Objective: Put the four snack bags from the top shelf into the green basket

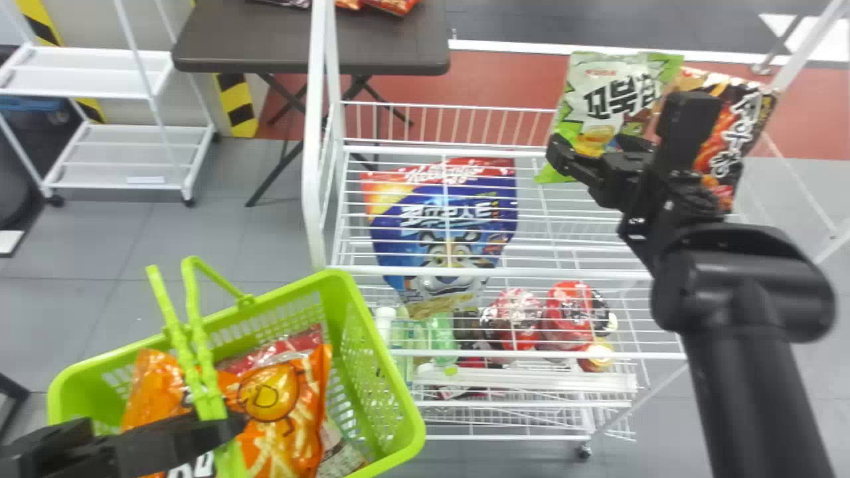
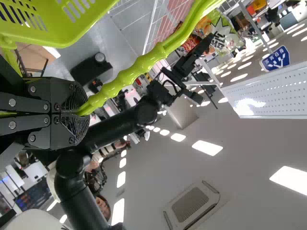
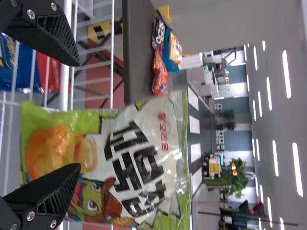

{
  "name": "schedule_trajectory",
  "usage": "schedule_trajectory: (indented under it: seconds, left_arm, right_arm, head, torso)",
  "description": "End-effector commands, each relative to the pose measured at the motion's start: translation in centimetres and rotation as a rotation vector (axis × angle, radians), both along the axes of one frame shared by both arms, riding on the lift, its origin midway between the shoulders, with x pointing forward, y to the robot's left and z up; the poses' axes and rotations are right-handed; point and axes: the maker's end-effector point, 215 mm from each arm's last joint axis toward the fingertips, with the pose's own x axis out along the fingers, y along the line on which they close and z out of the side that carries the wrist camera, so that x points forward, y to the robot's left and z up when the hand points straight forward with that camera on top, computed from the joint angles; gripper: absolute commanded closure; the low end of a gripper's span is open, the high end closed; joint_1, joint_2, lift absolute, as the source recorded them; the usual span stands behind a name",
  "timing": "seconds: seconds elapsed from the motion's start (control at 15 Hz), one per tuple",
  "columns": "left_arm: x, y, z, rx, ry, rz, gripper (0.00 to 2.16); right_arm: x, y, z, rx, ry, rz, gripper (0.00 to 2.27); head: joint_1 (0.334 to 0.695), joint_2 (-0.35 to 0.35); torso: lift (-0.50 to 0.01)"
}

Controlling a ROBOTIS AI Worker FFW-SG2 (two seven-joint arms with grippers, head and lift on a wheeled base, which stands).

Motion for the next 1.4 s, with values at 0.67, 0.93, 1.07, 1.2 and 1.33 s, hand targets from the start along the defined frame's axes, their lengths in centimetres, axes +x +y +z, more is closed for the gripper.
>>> schedule_trajectory:
  seconds: [0.67, 0.93, 1.07, 1.2, 1.33]
  left_arm:
    - [-0.1, 0.6, -0.2, -0.009, -0.001, 0.01, 2.15]
    - [0.0, 0.8, -0.2, -0.008, -0.002, 0.018, 2.15]
    - [0.1, 1.1, -0.2, -0.006, -0.005, 0.025, 2.15]
    - [0.3, 1.4, 0.0, -0.003, -0.012, 0.033, 2.15]
    - [0.8, 1.5, 0.4, -0.001, -0.029, 0.034, 2.15]
  right_arm:
    - [1.9, -3.3, -2.3, -0.109, 0.028, -0.108, 2.25]
    - [-0.7, -2.1, 1.2, -0.047, -0.049, -0.092, 2.25]
    - [-3.7, -0.1, 2.6, 0.006, -0.035, -0.047, 2.25]
    - [-7.5, 3.2, 4.2, 0.048, -0.01, 0.021, 2.25]
    - [-11.7, 6.9, 5.3, 0.086, 0.034, 0.1, 2.25]
  head:
    - [0.695, -0.135]
    - [0.695, -0.131]
    - [0.695, -0.122]
    - [0.695, -0.107]
    - [0.695, -0.058]
  torso:
    - [-0.004]
    - [-0.004]
    - [-0.004]
    - [-0.004]
    - [-0.004]
